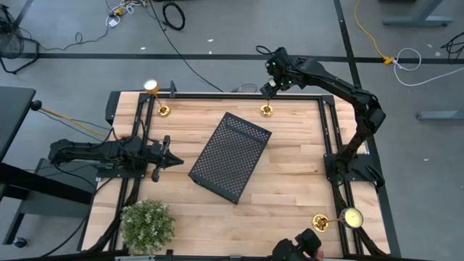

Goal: Stock candles on shelf
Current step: Put the blue scented candle on the shelf

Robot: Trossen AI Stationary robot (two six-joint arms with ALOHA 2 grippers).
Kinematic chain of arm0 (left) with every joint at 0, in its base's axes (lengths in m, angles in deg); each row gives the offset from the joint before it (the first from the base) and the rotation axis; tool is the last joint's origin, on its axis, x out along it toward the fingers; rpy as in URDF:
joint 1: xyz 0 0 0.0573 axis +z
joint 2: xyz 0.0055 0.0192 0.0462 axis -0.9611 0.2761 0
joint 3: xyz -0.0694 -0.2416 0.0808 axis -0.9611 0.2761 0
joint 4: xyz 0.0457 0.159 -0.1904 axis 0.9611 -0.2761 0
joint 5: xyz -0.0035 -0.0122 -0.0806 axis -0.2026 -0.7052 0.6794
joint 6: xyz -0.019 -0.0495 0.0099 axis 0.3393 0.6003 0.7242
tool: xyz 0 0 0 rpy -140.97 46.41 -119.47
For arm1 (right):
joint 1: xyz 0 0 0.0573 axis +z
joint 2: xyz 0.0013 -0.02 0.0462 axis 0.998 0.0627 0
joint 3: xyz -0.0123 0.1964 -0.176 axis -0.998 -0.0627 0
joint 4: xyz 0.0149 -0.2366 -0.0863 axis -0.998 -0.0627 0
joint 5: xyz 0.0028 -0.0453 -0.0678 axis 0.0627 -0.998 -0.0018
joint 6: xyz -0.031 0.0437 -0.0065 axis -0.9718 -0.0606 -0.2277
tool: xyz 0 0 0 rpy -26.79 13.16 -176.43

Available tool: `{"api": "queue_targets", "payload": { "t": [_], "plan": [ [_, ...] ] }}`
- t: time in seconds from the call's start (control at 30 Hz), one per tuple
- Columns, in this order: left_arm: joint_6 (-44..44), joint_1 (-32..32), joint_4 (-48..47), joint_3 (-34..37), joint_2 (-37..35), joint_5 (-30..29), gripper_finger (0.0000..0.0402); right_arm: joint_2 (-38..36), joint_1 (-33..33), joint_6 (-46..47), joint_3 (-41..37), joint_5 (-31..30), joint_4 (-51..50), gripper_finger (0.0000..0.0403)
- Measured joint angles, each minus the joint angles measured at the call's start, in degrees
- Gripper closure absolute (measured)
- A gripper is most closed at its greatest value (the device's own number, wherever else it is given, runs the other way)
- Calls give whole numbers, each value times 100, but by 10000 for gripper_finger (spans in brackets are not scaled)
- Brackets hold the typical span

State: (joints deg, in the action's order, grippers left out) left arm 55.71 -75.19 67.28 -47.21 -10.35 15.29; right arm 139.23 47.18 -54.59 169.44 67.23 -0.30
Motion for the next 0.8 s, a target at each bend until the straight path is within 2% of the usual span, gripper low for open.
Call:
{"api": "queue_targets", "payload": {
  "t": [0.27, 0.5, 0.8],
  "plan": [
    [0, 0, -1, -1, -1, 0, 387, 0, 1, -11, -2, -195, -7, 91],
    [0, 2, -1, -1, 1, 0, 387, -23, 0, -17, -6, -121, -10, 101],
    [0, 0, -1, 1, 1, 0, 387, -368, 67, -43, -7, -79, -4, 102]
  ]
}}
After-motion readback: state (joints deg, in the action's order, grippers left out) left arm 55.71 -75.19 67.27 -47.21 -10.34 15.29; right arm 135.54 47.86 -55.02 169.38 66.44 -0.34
